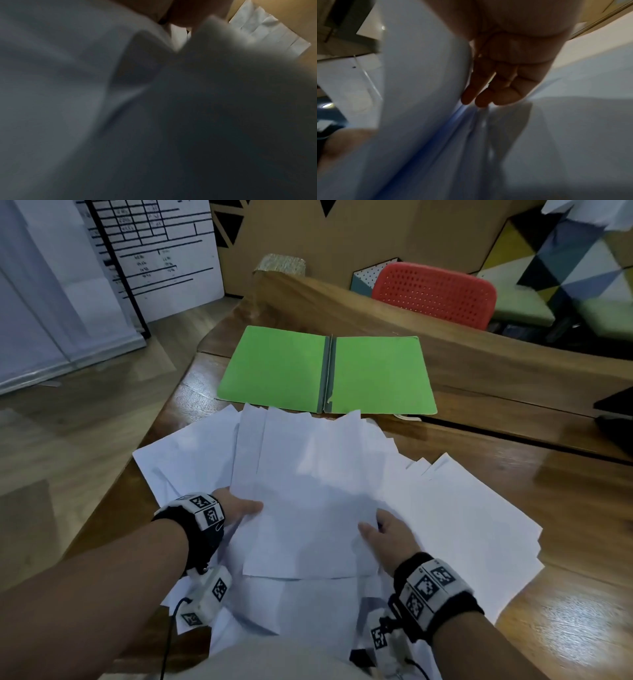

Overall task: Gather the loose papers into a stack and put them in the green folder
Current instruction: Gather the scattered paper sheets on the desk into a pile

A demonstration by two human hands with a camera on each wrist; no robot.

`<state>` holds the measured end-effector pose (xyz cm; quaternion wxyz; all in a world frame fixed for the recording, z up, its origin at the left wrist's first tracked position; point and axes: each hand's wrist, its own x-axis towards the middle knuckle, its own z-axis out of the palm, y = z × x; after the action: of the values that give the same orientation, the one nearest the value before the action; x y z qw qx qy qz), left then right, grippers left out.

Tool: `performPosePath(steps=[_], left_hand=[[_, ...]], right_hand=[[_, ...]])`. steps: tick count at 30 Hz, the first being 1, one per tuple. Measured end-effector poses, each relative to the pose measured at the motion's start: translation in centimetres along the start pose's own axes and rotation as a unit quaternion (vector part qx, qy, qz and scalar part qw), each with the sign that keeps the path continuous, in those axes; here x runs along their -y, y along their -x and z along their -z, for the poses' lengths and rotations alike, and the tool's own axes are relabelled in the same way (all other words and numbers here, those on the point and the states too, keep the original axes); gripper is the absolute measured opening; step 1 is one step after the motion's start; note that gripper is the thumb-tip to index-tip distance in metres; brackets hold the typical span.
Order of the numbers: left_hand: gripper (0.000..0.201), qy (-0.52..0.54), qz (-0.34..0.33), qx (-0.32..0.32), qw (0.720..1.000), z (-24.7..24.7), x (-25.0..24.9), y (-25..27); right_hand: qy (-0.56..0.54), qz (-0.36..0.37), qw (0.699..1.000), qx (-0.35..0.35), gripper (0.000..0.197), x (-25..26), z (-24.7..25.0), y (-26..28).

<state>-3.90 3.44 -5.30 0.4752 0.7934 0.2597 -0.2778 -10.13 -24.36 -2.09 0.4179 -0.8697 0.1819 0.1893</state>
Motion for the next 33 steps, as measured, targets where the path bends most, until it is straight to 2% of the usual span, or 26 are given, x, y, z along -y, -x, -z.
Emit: performPosePath(steps=[2,4,6,8,11,13,16,20,23,25,27,28,30,31,32,33], left_hand=[[0.063,-0.029,-0.005,-0.001,1.000,0.0,-1.2,1.9],[0.056,-0.048,0.005,-0.013,0.999,0.0,-1.8,2.7],[0.057,-0.055,0.008,-0.020,0.998,-0.1,-1.9,2.7],[0.058,-0.060,0.004,-0.020,0.998,0.0,-1.9,2.6],[0.057,-0.076,0.002,-0.011,0.997,0.0,-1.8,2.4],[0.056,-0.084,-0.002,-0.008,0.996,-0.1,-1.9,2.4],[0.056,-0.089,-0.003,-0.012,0.996,0.0,-1.8,2.2],[0.057,-0.097,-0.002,-0.017,0.995,-0.1,-1.7,2.1],[0.058,-0.091,-0.006,-0.015,0.996,-0.1,-1.7,2.0],[0.056,-0.086,-0.008,-0.015,0.996,-0.2,-1.7,1.9],[0.054,-0.080,-0.006,-0.016,0.997,-0.2,-1.7,1.9],[0.053,-0.076,-0.006,-0.017,0.997,-0.3,-1.7,1.9],[0.052,-0.074,-0.006,-0.016,0.997,-0.3,-1.7,1.9],[0.052,-0.073,-0.006,-0.015,0.997,-0.3,-1.8,2.0],[0.052,-0.072,-0.006,-0.015,0.997,-0.3,-1.9,2.1],[0.052,-0.075,-0.006,-0.015,0.997,-0.3,-1.9,2.2]], right_hand=[[-0.042,-0.039,0.993,-0.106,0.027,-0.8,1.9,-0.3],[0.020,-0.143,0.964,-0.221,0.046,-2.3,4.6,-0.6],[0.043,-0.255,0.935,-0.241,0.070,-3.2,6.9,-0.2],[-0.038,-0.290,0.933,-0.209,0.079,-3.9,7.7,-0.4],[-0.028,-0.263,0.955,-0.136,0.054,-4.1,7.9,-0.8],[-0.015,-0.261,0.954,-0.148,0.044,-4.0,8.7,-0.9],[-0.012,-0.301,0.931,-0.207,0.040,-4.7,11.1,-1.1],[-0.037,-0.283,0.934,-0.216,0.052,-5.2,11.7,-0.4],[-0.017,-0.268,0.938,-0.220,0.049,-4.9,11.9,-0.5],[0.073,-0.266,0.938,-0.209,0.046,-5.5,11.7,0.0],[0.196,-0.258,0.926,-0.194,0.034,-5.4,11.3,1.9],[0.204,-0.269,0.922,-0.190,0.030,-5.2,11.0,2.5],[0.123,-0.243,0.932,-0.239,0.030,-4.8,10.9,2.3],[0.035,-0.233,0.935,-0.267,0.032,-4.0,11.1,2.0],[-0.043,-0.228,0.932,-0.278,0.032,-3.6,11.3,1.6],[-0.118,-0.195,0.920,-0.318,0.030,-3.3,11.4,1.0]])
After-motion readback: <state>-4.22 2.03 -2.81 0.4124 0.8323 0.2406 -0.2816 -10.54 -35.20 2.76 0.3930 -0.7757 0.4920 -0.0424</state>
